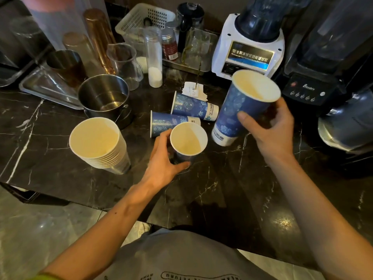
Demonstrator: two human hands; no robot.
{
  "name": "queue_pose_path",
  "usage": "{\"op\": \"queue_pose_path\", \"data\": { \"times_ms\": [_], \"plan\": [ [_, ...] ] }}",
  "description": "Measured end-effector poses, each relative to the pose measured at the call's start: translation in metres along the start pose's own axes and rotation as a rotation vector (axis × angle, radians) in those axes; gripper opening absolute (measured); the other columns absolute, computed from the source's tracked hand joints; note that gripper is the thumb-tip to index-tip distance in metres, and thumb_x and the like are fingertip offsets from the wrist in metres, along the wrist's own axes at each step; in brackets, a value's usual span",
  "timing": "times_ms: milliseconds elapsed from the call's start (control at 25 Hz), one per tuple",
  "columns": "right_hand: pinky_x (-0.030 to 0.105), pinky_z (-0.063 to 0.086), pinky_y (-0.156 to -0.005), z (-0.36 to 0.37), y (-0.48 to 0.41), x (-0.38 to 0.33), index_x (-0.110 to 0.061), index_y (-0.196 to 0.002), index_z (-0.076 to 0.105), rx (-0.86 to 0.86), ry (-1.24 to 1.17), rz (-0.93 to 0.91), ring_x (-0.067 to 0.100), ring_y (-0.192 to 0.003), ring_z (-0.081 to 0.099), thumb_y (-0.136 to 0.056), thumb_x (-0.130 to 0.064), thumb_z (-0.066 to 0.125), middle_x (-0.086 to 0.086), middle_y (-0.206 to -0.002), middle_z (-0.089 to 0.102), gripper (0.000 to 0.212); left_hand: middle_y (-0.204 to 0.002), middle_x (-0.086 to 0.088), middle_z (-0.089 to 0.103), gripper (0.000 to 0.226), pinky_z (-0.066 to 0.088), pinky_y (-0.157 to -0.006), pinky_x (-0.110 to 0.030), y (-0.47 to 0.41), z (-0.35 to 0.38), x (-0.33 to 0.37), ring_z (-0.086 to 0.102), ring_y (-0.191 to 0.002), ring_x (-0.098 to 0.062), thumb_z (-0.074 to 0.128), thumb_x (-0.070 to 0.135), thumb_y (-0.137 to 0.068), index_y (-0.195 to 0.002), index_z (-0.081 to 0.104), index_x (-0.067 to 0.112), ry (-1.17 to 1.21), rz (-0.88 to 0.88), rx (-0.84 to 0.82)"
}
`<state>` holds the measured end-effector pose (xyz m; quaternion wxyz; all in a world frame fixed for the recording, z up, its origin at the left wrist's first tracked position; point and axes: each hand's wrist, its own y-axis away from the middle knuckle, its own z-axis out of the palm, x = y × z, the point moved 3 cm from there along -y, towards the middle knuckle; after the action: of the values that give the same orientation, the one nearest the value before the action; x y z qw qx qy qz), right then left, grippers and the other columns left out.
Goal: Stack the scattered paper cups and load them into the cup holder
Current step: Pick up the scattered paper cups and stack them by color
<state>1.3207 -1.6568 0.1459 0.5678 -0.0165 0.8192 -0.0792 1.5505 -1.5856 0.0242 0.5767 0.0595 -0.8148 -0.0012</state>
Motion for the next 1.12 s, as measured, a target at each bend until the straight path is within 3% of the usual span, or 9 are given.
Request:
{"op": "queue_pose_path", "data": {
  "times_ms": [120, 200, 320, 400, 520, 800, 920, 1040, 1120],
  "plan": [
    [0.013, 0.046, -0.09, 0.001, 0.019, -0.033, -0.009, -0.131, 0.04, -0.017, -0.24, -0.157, -0.004, -0.118, 0.053, -0.076, -0.007, 0.079, 0.0, -0.128, 0.051, 0.068, -0.146, 0.004, 0.04, 0.094, 0.044, -0.111, -0.04, 0.002, 0.002, -0.002, 0.042, -0.136, -0.009, 0.09, 0.015, -0.067, -0.141, 0.032, 0.027, 0.01, 0.014, -0.006],
    [0.018, 0.048, -0.09, 0.008, 0.026, -0.035, -0.014, -0.128, 0.041, -0.107, -0.32, -0.157, 0.0, -0.118, 0.055, -0.073, -0.01, 0.078, 0.0, -0.127, 0.051, 0.067, -0.146, 0.004, 0.042, 0.095, 0.046, -0.109, -0.042, 0.003, 0.003, -0.003, 0.045, -0.135, -0.011, 0.09, 0.016, -0.067, -0.142, 0.032, 0.027, 0.031, 0.011, -0.008],
    [0.018, 0.049, -0.093, 0.026, 0.034, -0.023, -0.019, -0.132, 0.039, -0.258, -0.185, -0.088, -0.005, -0.12, 0.052, -0.068, -0.019, 0.086, -0.012, -0.128, 0.05, 0.08, -0.144, 0.004, 0.046, 0.095, 0.047, -0.108, -0.044, 0.005, 0.003, -0.004, 0.049, -0.134, -0.011, 0.089, 0.017, -0.068, -0.144, 0.032, 0.026, 0.058, 0.035, -0.036],
    [0.012, 0.038, -0.104, 0.041, 0.039, -0.009, -0.026, -0.145, 0.026, -0.384, 0.012, -0.074, -0.013, -0.126, 0.04, -0.07, -0.025, 0.086, -0.023, -0.138, 0.039, 0.096, -0.144, 0.004, 0.047, 0.096, 0.046, -0.109, -0.042, 0.006, 0.003, -0.003, 0.049, -0.133, -0.01, 0.089, 0.016, -0.069, -0.145, 0.032, 0.026, 0.073, 0.051, -0.074],
    [0.007, 0.023, -0.11, 0.059, 0.046, 0.012, -0.034, -0.154, 0.006, -0.581, 0.209, -0.058, -0.019, -0.133, 0.024, -0.076, -0.032, 0.081, -0.026, -0.147, 0.025, 0.107, -0.146, 0.013, 0.045, 0.106, 0.04, -0.112, -0.026, 0.01, 0.003, 0.004, 0.043, -0.137, -0.001, 0.089, 0.023, -0.067, -0.15, 0.025, 0.027, 0.119, 0.059, -0.108],
    [0.03, 0.027, -0.117, 0.064, 0.04, 0.04, -0.025, -0.146, 0.04, -0.93, 0.146, 0.005, 0.0, -0.139, 0.033, -0.084, -0.03, 0.069, -0.011, -0.152, 0.039, 0.069, -0.141, 0.039, 0.036, 0.116, 0.032, -0.109, -0.009, 0.021, -0.009, 0.009, 0.035, -0.135, 0.014, 0.087, 0.031, -0.065, -0.151, 0.009, 0.042, 0.143, 0.079, -0.036],
    [0.039, 0.027, -0.118, 0.069, 0.01, 0.042, -0.023, -0.144, 0.042, -0.806, 0.14, 0.103, 0.007, -0.14, 0.033, -0.083, -0.02, 0.065, -0.004, -0.152, 0.04, 0.065, -0.135, 0.05, 0.034, 0.112, 0.032, -0.11, -0.012, 0.028, -0.014, 0.006, 0.034, -0.135, 0.015, 0.087, 0.033, -0.066, -0.15, 0.014, 0.043, 0.132, 0.067, 0.01],
    [0.04, 0.025, -0.119, 0.102, -0.023, 0.041, -0.019, -0.147, 0.038, -0.617, 0.421, -0.135, 0.015, -0.141, 0.033, -0.089, -0.016, 0.066, 0.003, -0.153, 0.038, 0.065, -0.142, 0.038, 0.037, 0.106, 0.036, -0.115, -0.028, 0.034, -0.018, 0.005, 0.037, -0.139, 0.005, 0.088, 0.028, -0.068, -0.151, 0.024, 0.033, 0.127, 0.08, 0.073],
    [0.038, 0.02, -0.119, 0.14, -0.033, 0.04, -0.02, -0.152, 0.026, -0.721, 0.608, -0.218, 0.02, -0.146, 0.024, -0.089, -0.029, 0.067, 0.004, -0.159, 0.027, 0.075, -0.146, 0.025, 0.039, 0.103, 0.037, -0.115, -0.034, 0.039, -0.026, 0.004, 0.039, -0.139, 0.0, 0.089, 0.024, -0.068, -0.149, 0.027, 0.029, 0.142, 0.074, 0.149]
  ]
}}
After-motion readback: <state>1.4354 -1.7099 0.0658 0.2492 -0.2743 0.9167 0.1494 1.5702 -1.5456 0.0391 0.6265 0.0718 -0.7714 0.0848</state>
